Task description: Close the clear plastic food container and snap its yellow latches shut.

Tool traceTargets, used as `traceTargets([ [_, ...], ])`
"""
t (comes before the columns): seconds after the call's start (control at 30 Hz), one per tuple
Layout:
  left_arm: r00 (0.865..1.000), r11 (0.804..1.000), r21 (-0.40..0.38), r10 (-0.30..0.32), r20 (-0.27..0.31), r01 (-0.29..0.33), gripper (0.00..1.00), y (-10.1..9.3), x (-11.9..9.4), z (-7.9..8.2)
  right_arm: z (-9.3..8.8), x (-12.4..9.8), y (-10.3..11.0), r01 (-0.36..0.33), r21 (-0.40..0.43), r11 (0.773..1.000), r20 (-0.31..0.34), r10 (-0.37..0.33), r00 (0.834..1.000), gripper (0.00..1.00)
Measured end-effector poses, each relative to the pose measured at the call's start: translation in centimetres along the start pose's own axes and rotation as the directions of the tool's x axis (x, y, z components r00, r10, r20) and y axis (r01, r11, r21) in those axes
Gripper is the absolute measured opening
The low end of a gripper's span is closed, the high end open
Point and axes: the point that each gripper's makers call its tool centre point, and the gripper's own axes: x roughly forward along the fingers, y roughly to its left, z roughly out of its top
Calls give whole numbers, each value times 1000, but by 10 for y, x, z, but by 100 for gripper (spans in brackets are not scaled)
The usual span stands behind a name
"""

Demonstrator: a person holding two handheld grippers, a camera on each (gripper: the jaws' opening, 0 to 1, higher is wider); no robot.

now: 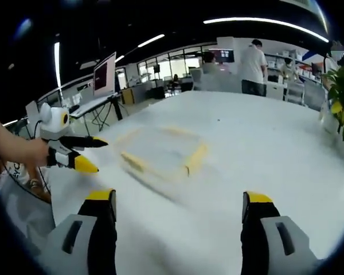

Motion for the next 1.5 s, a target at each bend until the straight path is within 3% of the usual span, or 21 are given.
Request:
traceTargets([
  [0.33, 999, 999, -27, 30, -18, -30, 84, 4, -25, -9, 10, -20, 0, -3, 19, 1000, 31, 2, 1000, 86],
  [0.53, 999, 997, -58, 47, -9, -48, 84, 8, -42, -8, 19, -31, 1, -9, 79, 997, 73, 3, 997, 86],
  [0.8, 998, 994, -91, 58, 5, -57, 84, 1, -63, -12, 21, -62, 6, -1, 123, 992, 100, -12, 995, 84],
  [0.87, 998, 988, -143, 59, 9, -57, 84, 0, -67, -14, 22, -71, 9, 4, 123, 992, 106, -17, 994, 83],
  [1.5, 996, 986, -149, 84, 41, -77, 81, -12, -99, -24, 7, -126, 3, 42, 239, 970, 158, -82, 984, 81],
])
